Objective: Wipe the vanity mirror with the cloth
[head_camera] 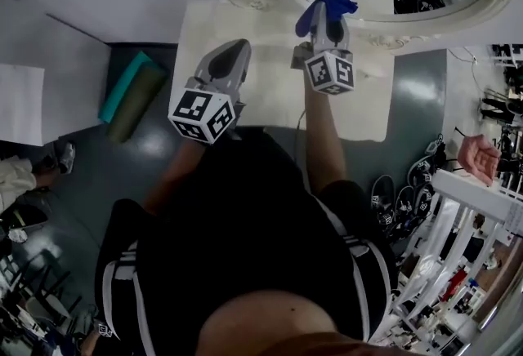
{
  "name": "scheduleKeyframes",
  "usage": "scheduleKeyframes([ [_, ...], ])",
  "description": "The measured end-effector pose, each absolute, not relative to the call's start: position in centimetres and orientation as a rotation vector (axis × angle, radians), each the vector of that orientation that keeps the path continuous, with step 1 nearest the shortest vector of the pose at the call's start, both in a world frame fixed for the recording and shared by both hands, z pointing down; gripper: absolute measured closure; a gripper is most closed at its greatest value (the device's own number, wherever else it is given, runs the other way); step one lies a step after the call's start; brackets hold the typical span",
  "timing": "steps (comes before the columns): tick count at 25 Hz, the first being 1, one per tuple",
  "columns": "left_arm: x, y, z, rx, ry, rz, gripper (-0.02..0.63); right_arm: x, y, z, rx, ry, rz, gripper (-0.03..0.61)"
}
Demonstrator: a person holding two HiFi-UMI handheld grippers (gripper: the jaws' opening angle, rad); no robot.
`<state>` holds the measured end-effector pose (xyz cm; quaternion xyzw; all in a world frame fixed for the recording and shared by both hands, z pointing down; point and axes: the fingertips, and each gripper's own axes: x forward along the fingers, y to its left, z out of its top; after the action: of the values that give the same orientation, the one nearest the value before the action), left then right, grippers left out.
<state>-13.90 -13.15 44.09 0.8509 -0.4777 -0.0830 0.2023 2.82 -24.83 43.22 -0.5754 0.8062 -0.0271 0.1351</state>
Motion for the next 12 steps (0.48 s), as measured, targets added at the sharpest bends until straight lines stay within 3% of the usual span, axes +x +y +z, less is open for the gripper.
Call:
scheduleKeyframes([
  [12, -7.1, -11.5, 43.0, 2.59, -1.273, -0.165, 0.603, 10.4, -13.9, 43.8, -1.921, 2.266, -0.188, 0.507],
])
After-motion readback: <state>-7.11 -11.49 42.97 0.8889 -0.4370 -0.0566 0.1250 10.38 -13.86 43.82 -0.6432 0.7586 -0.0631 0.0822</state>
